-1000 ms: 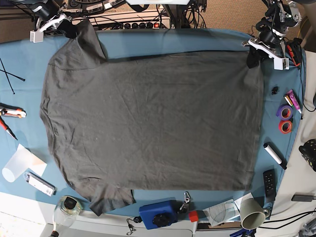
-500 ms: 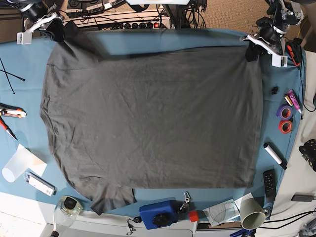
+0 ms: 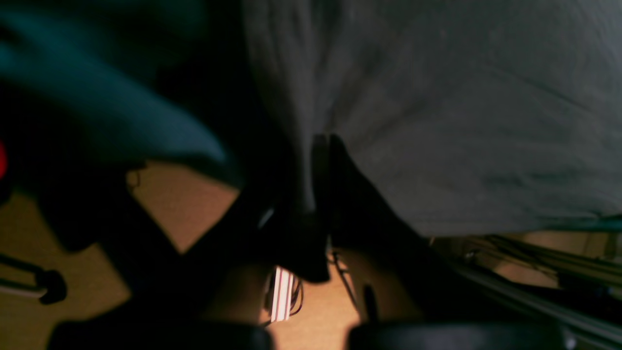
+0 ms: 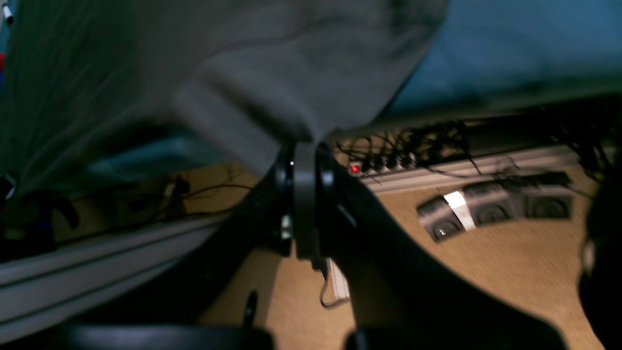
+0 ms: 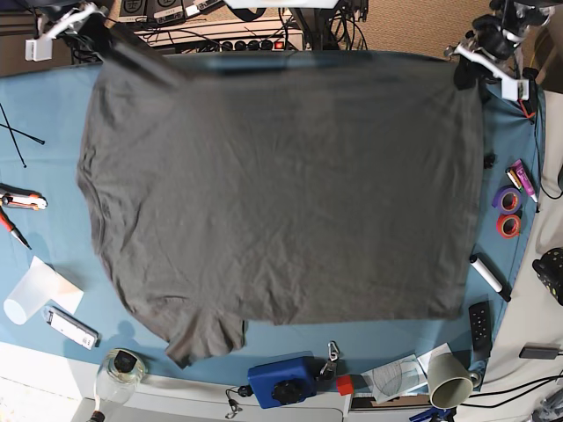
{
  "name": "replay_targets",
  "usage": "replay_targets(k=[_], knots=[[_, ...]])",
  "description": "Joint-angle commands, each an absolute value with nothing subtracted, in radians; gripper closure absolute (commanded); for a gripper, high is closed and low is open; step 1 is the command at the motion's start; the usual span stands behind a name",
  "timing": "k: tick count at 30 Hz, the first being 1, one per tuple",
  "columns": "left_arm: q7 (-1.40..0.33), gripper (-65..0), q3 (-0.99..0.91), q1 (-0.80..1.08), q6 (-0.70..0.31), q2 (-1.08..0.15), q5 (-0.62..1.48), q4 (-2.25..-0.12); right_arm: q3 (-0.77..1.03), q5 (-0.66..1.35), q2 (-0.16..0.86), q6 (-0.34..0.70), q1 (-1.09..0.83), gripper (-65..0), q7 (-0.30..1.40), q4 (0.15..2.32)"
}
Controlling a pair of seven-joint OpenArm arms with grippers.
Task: Fold the T-shirt properly
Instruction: 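Lift both shoulder corners and pull them apart to stretch the shirt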
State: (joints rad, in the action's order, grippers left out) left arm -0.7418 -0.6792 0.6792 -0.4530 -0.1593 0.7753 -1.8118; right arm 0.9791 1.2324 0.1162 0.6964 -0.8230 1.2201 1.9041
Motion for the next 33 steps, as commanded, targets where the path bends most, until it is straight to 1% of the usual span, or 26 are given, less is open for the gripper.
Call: replay_targets(k=[1,3,12,20,23,28,33], knots=[[-0.744,0.0,-0.692,0.7,-0.447,-0.18,0.776,-1.821,1.012,1.266,0.128,0.698,-0.84,0.0,1.213,1.917],[-0.744,0.0,-0.692,0.71,-0.447,-0.194,0.779,-1.821,1.041,1.288,0.13,0.698,-0.839,0.0,1.212,1.917],[-0.741,0.0,-0.691,0.687,-0.446,-0.2,0.79,-1.822,1.038,1.289,0.136,0.698,-0.782,0.0,1.211,1.917],[-0.745,0.0,-0.691,0.647,-0.445,-0.2,0.786,-1.823,1.026,1.251,0.136,0.698,-0.731,0.0,1.203,1.917],[-0.744,0.0,-0.691,0.645,-0.429,-0.2,0.785,-1.829,1.026,1.244,0.136,0.698,-0.721,0.0,1.197,1.917],[-0.783,0.0,-0.692,0.648,-0.382,-0.2,0.759,-1.894,1.026,1.237,0.136,0.698,-0.696,0.0,1.194,1.917],[-0.796,0.0,-0.691,0.669,-0.378,-0.2,0.751,-1.978,1.026,1.232,0.136,0.698,-0.695,0.0,1.193,1.917]])
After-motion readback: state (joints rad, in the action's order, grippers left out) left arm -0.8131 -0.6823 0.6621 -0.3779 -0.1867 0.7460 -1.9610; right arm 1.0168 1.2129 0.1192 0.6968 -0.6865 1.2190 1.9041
